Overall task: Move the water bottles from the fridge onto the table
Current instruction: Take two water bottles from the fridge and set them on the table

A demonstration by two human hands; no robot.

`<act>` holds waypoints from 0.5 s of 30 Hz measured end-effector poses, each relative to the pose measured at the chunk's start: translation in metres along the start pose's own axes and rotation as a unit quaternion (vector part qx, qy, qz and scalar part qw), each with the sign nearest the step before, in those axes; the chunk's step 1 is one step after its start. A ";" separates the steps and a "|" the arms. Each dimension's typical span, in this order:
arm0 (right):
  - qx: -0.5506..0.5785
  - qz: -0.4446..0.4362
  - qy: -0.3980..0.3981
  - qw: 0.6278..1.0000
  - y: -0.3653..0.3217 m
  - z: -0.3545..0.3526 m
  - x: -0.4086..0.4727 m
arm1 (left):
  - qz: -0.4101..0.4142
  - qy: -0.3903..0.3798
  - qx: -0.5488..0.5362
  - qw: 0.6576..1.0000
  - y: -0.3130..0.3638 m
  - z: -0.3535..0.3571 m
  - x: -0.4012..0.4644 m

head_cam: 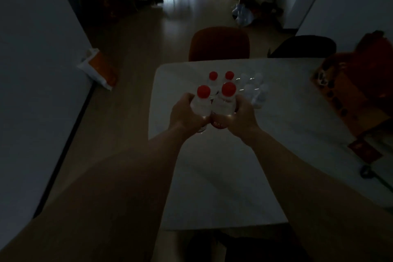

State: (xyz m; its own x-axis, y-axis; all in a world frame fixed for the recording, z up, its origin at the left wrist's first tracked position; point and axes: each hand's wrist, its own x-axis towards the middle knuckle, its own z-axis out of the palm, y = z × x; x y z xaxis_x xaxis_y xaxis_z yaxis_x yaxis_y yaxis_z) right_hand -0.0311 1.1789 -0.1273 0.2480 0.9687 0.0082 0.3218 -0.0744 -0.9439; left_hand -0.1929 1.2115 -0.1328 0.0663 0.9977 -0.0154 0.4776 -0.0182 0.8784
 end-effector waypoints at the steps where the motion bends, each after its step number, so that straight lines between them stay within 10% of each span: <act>1: 0.001 0.004 0.005 1.000 0.013 0.003 0.013 | -0.004 0.002 0.002 1.000 -0.007 0.012 0.013; 15: -0.048 0.024 0.097 0.994 0.131 0.023 0.088 | -0.039 0.001 0.000 0.999 -0.074 0.109 0.099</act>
State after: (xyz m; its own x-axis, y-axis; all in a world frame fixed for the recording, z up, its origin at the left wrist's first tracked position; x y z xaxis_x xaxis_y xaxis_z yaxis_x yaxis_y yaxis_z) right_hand 0.0117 1.2597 -0.2582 0.4329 0.9007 0.0364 0.3898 -0.1506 -0.9085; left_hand -0.1265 1.3043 -0.2509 0.0267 0.9962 -0.0826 0.4820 0.0596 0.8742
